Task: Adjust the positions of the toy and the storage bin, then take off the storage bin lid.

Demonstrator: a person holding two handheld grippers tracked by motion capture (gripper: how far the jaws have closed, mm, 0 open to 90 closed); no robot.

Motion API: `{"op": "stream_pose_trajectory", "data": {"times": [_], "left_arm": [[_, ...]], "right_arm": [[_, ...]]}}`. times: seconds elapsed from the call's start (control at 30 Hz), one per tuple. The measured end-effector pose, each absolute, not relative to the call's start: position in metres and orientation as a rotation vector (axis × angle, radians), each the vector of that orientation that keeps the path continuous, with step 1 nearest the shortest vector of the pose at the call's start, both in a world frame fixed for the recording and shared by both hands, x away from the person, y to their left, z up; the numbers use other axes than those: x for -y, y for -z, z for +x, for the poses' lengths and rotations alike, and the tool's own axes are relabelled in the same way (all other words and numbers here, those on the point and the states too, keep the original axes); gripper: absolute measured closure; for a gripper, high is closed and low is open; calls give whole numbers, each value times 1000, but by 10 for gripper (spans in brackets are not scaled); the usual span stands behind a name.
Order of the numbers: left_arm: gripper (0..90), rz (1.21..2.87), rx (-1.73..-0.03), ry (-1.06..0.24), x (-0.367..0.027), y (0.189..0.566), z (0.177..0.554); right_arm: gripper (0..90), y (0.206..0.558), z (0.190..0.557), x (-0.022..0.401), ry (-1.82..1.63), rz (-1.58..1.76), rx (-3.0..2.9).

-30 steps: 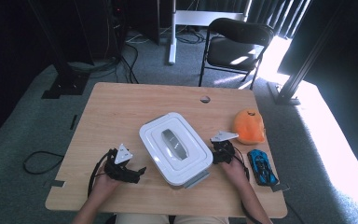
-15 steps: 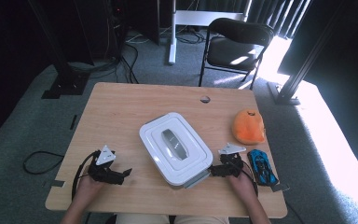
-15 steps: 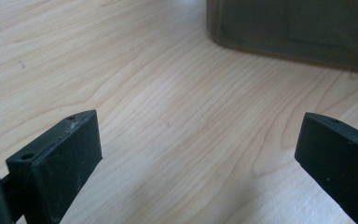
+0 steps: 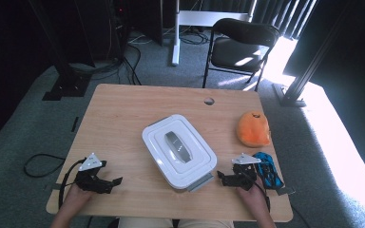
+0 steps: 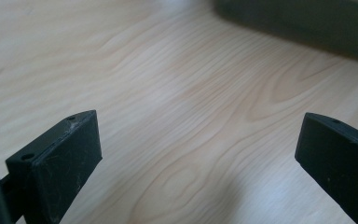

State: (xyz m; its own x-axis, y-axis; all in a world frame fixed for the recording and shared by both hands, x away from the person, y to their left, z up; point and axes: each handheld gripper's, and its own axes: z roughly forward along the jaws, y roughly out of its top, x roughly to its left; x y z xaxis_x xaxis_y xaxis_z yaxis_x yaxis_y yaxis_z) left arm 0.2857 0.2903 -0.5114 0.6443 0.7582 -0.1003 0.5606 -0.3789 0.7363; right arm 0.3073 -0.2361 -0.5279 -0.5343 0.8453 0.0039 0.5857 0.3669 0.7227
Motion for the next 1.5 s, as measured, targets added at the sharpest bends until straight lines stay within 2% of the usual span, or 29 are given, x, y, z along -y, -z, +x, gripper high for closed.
{"op": "stream_pose_trajectory", "data": {"times": [0.7, 0.93, 1.07, 1.5], "left_arm": [[9, 2136, -1129, -311, -291, 504, 281], [9, 2096, -1142, -346, -285, 482, 273], [9, 2099, -1095, -363, -275, 466, 269], [9, 2107, -1003, -407, -227, 422, 270]], "right_arm": [[122, 528, 308, 236, -972, 1246, -2269], [122, 528, 308, 236, -972, 1246, -2270], [122, 528, 308, 236, -973, 1247, -2270], [122, 528, 308, 236, -972, 1247, -2270]]}}
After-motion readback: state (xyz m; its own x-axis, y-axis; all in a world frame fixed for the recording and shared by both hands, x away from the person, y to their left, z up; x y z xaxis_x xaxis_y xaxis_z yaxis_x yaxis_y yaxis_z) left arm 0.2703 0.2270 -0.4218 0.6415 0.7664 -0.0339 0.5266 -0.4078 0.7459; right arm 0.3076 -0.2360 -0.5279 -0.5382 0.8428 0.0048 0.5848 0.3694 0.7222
